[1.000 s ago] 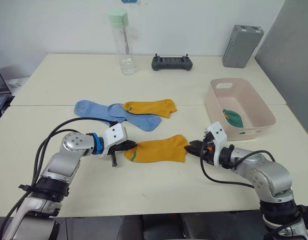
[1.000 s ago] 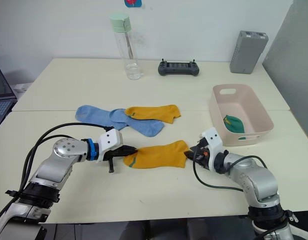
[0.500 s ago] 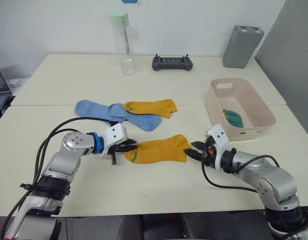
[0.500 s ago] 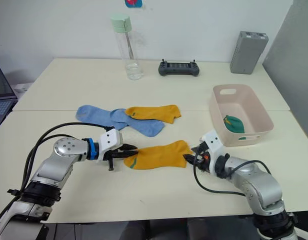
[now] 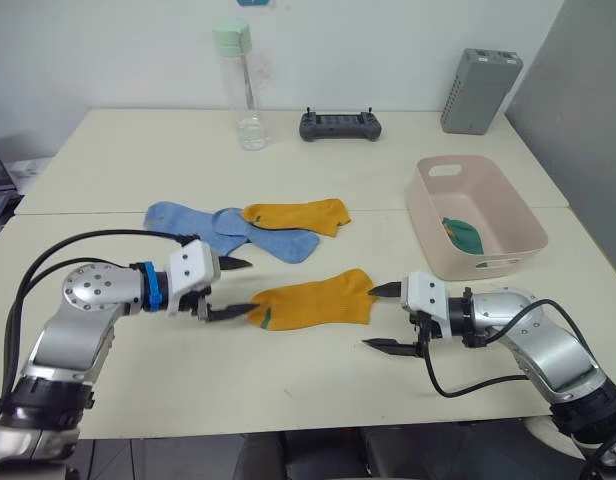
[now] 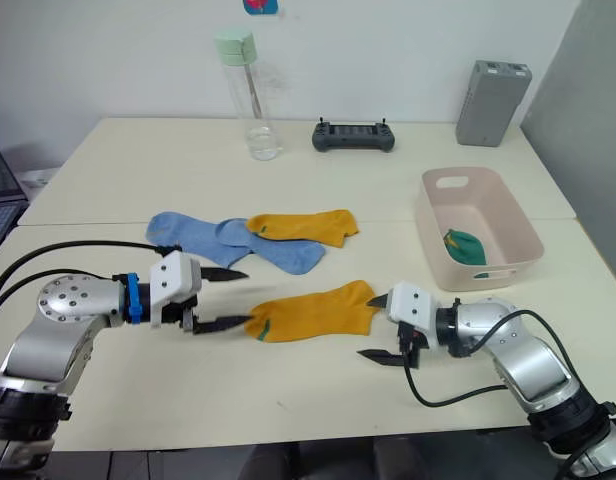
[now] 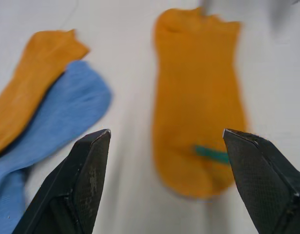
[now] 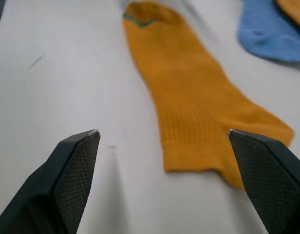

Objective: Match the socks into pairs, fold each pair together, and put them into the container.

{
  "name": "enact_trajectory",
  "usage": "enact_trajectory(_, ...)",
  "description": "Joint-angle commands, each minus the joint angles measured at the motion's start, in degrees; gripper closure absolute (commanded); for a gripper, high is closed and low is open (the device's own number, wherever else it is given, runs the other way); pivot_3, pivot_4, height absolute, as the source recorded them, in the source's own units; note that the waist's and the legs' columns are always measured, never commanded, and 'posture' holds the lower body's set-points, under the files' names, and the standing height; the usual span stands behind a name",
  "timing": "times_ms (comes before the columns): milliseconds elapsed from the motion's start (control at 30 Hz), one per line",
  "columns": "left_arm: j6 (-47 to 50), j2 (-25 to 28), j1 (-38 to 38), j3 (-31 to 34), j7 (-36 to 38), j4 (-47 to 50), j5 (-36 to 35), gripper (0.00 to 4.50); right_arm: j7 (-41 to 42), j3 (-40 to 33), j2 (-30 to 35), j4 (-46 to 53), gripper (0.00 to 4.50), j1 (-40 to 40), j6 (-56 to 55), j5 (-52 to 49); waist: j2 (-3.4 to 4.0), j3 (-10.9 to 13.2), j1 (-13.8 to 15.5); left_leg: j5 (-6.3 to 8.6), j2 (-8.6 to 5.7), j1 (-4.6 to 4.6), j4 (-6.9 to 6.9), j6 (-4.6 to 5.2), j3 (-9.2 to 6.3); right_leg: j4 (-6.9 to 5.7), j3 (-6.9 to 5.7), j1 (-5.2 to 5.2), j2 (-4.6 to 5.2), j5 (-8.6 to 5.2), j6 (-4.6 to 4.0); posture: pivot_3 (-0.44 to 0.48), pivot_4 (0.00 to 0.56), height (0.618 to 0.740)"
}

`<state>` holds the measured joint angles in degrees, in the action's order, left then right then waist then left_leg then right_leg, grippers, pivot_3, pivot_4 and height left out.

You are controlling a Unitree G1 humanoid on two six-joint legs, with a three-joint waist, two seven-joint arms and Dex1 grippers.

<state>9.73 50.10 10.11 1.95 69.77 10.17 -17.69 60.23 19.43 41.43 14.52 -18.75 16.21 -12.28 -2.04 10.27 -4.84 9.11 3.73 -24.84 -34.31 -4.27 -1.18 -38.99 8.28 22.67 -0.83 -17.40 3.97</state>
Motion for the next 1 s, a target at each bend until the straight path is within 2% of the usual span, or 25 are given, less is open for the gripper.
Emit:
enact_trajectory(33,-0.78,1.13,-4.12,-0.51,0.07,6.45,0.34,0.67,2.35,1.24,-1.49,-3.64,0.0,-2.23,-5.32,2.36,0.0,0.0,0.02,0.0,0.0,0.01,-0.01,0.0,0.0,-0.01,0.0,0.0,0.0,0.0,-0.01,0.0,0.15,0.74)
enact_trajectory(200,-5.4,-0.86,-5.52,-3.66,-3.63,3.53,6.34,0.67,3.93,2.9,-3.86,-9.05,0.0,-4.47,-7.58,4.83,0.0,0.0,0.21,0.0,0.0,0.04,-0.25,0.0,-0.02,-0.03,0.01,-0.1,0.0,-0.16,-0.3,0.0,0.15,0.74)
enact_trajectory(433,-8.25,-2.2,-3.58,-6.8,-4.21,-1.5,9.07,0.67,6.49,2.89,-3.78,-14.14,0.0,-6.43,-9.95,7.05,0.0,0.01,0.19,0.0,-0.03,0.06,-0.44,0.0,-0.02,-0.02,0.03,-0.26,0.01,-0.14,-0.27,0.0,0.15,0.74)
enact_trajectory(500,-9.59,-2.92,-3.0,-8.09,-4.04,-3.58,9.83,0.64,6.26,2.6,-4.08,-15.97,0.38,-7.36,-11.25,7.8,0.0,0.01,0.18,0.0,-0.02,0.06,-0.43,0.0,-0.04,-0.03,0.02,-0.27,0.01,-0.14,-0.27,0.0,0.15,0.74)
enact_trajectory(567,-10.27,-3.76,-2.03,-8.73,-4.0,-5.02,9.98,0.64,6.32,2.73,-4.35,-17.26,0.95,-8.02,-12.3,8.4,0.0,0.01,0.17,0.0,-0.02,0.07,-0.44,0.0,-0.05,-0.04,0.01,-0.27,0.0,-0.14,-0.26,0.0,0.15,0.74)
enact_trajectory(667,-9.94,-4.21,-0.38,-9.09,-3.69,-5.73,9.72,1.25,6.9,2.94,-4.73,-18.18,2.01,-8.75,-12.4,8.46,0.0,0.0,0.24,0.0,-0.03,0.09,-0.47,0.0,-0.06,-0.03,0.01,-0.33,0.0,-0.12,-0.24,0.0,0.15,0.74)
enact_trajectory(900,-10.78,-4.07,1.36,-9.42,-2.38,-7.82,9.83,3.39,6.58,2.11,-5.94,-21.52,4.39,-10.88,-13.75,9.63,0.0,0.01,0.15,0.0,-0.03,0.09,-0.53,0.0,-0.06,-0.04,0.02,-0.35,0.0,-0.07,-0.17,0.0,0.15,0.74)
enact_trajectory(1000,-10.91,-4.48,1.88,-9.33,-2.38,-8.46,9.42,4.31,7.1,1.73,-5.65,-21.86,4.5,-11.56,-13.54,9.27,0.0,0.01,0.15,0.0,-0.03,0.09,-0.52,0.0,-0.06,-0.04,0.02,-0.35,0.0,-0.07,-0.16,0.0,0.15,0.74)
